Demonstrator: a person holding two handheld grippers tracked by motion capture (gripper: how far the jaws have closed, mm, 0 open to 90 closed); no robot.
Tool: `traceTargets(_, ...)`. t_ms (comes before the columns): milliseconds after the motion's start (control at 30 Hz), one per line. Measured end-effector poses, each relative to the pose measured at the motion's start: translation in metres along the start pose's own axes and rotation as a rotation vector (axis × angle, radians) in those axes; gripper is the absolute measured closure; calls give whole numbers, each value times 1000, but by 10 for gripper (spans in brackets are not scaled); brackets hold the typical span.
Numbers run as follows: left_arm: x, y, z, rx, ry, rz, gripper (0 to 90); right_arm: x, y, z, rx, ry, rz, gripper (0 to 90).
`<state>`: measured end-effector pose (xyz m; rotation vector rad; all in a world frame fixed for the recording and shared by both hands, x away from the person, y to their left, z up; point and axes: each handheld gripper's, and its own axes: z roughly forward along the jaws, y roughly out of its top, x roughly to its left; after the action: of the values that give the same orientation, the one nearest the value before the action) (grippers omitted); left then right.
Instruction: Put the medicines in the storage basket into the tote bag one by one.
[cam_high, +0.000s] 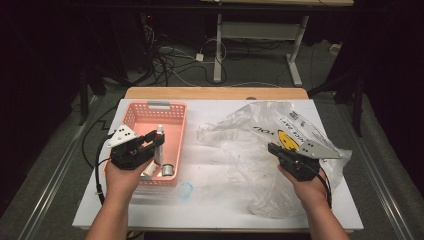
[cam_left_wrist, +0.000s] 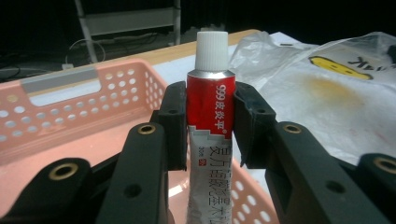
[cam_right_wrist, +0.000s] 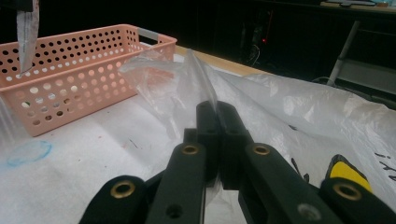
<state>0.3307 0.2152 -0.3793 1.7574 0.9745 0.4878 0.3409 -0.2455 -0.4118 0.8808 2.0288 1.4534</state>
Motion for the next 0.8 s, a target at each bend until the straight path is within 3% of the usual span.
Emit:
traceTargets(100,-6,3,-1,-22,-22,15,664,0,0,0,0,-1,2,899)
traceTargets(467,-26,11,-4,-67,-104,7,665,1,0,-1,-3,9,5,899)
traceTargets(667,-40,10,2,-96,-157,25,664,2,1,-1,-2,8,5,899)
traceTargets(800,-47,8,9,-85,-188,17,664,3,2,-2,-7,6,0,899)
